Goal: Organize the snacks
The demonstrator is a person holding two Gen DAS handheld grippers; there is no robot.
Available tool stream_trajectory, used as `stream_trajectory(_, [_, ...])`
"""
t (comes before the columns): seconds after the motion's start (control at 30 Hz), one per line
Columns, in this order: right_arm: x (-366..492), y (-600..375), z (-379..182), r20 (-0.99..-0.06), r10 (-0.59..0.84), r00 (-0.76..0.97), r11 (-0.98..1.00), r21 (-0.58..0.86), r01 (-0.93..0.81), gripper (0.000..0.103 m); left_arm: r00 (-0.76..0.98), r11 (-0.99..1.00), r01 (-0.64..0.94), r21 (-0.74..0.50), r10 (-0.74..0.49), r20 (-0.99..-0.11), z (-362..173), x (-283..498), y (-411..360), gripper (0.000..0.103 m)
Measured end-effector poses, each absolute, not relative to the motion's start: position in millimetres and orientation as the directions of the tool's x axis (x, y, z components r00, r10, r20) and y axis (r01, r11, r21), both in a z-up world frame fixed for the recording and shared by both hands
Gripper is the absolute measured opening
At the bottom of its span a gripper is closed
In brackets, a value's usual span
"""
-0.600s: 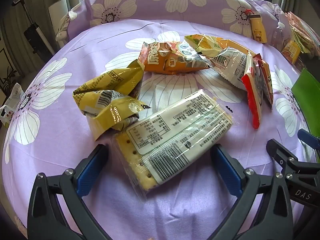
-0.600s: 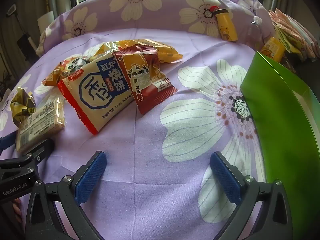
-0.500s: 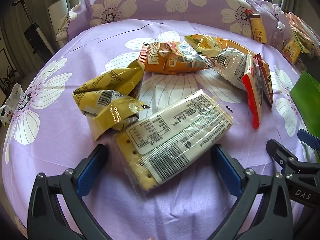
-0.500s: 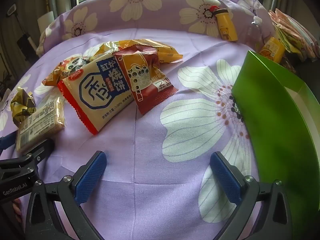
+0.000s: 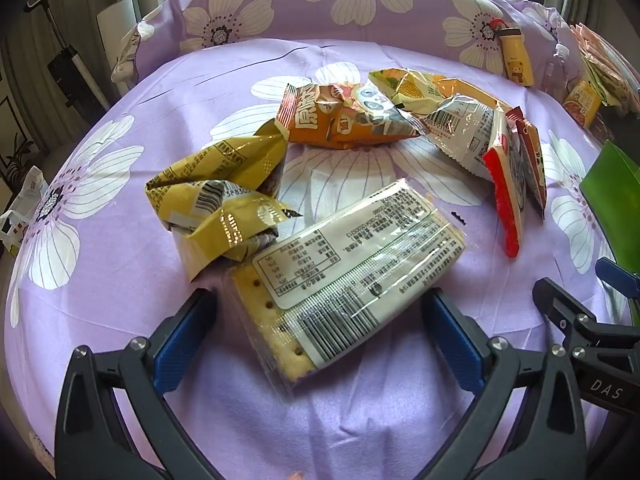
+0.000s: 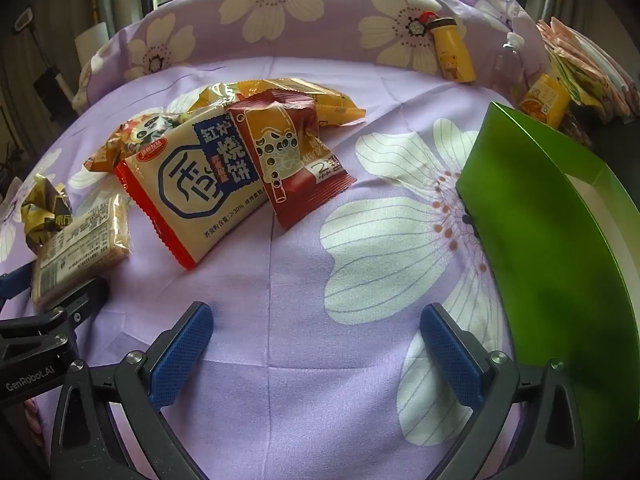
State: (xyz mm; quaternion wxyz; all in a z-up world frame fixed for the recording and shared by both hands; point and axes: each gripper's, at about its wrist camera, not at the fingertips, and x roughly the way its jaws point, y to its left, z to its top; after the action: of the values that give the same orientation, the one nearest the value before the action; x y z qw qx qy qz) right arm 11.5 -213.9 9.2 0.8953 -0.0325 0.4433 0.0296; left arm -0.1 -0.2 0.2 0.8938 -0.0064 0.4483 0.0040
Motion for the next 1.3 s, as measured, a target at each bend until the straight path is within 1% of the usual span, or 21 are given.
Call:
stream_trajectory(0.73, [12, -213, 10, -0.796, 0.01, 0.605, 0.997, -0.036, -0.064, 0.103, 0.588, 1.0, -0.008, -0.009, -0.002, -0.809, 1, -5, -2, 0.103])
stream_trajectory(0.8, [9, -213, 9, -0.797, 0.024, 0.604, 0.998, -0.019, -0.065, 0.103, 0.584, 1.0, -0.011, -0.015, -0.005, -0.811, 2, -6, -1, 0.102])
stream_trajectory(0.9, [8, -209, 10, -0.797, 0.012, 0.604, 0.997, -0.034, -0.065, 0.103, 0.58, 1.0, -0.007, -0.018, -0.011, -0.814, 3, -8, -2, 0.101])
stream_trajectory(1.0, [12, -213, 10, -0.797, 0.015, 0.604, 0.997, -0.031, -0.066, 0.103, 0.579, 1.0, -0.006, -0.026, -0.018, -0.815, 5, -9, -2, 0.098])
stream_trajectory(1.1, [12, -213, 9, -0.796, 0.01, 0.606, 0.997, -0.037, -0.065, 0.103, 0.591, 1.0, -0.011, -0.005, 0.002, -0.807, 4, -12, -5, 0.097])
stream_trajectory(1.3, [11, -214, 9, -0.793, 0.008, 0.609, 0.997, -0.039, -0.064, 0.103, 0.591, 1.0, 0.002, -0.022, -0.019, -0.806, 10, -14, -7, 0.082])
